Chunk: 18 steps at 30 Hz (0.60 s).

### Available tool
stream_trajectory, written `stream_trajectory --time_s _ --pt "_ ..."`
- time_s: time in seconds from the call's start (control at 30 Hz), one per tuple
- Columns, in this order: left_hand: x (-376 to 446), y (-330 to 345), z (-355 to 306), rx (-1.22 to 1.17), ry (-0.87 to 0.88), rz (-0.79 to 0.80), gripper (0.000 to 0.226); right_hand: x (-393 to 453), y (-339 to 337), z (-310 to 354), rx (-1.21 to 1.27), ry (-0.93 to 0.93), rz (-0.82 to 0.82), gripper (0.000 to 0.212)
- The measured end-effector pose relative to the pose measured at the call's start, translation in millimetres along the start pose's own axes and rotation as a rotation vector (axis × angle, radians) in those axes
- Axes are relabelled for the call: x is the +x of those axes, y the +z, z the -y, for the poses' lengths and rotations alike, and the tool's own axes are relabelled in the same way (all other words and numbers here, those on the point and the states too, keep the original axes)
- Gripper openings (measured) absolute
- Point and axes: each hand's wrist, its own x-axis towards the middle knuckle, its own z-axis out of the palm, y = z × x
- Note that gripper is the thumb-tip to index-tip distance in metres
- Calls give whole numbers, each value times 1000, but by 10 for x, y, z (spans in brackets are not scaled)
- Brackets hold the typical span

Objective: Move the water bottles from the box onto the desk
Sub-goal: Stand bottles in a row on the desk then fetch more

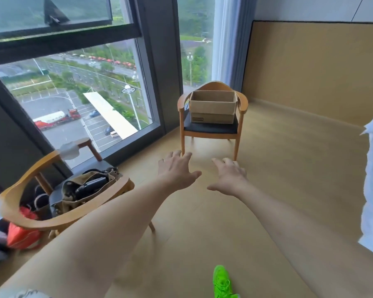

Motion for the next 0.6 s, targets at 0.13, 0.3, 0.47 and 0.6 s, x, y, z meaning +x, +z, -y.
stream_trajectory --time_s 0.13,0.3,0.47,0.6 --pt "922 -38 -193 48 -20 1 76 826 -298 -323 36 -12 1 92" --pt "1955 -157 -473 19 -24 -44 76 1716 -677 -595 51 -13 4 93" --pt "2779 -36 -612 26 17 18 72 2453 -849 -768 42 -1 23 92" --pt "3487 82 -606 30 57 10 72 3091 -926 -870 26 14 25 92"
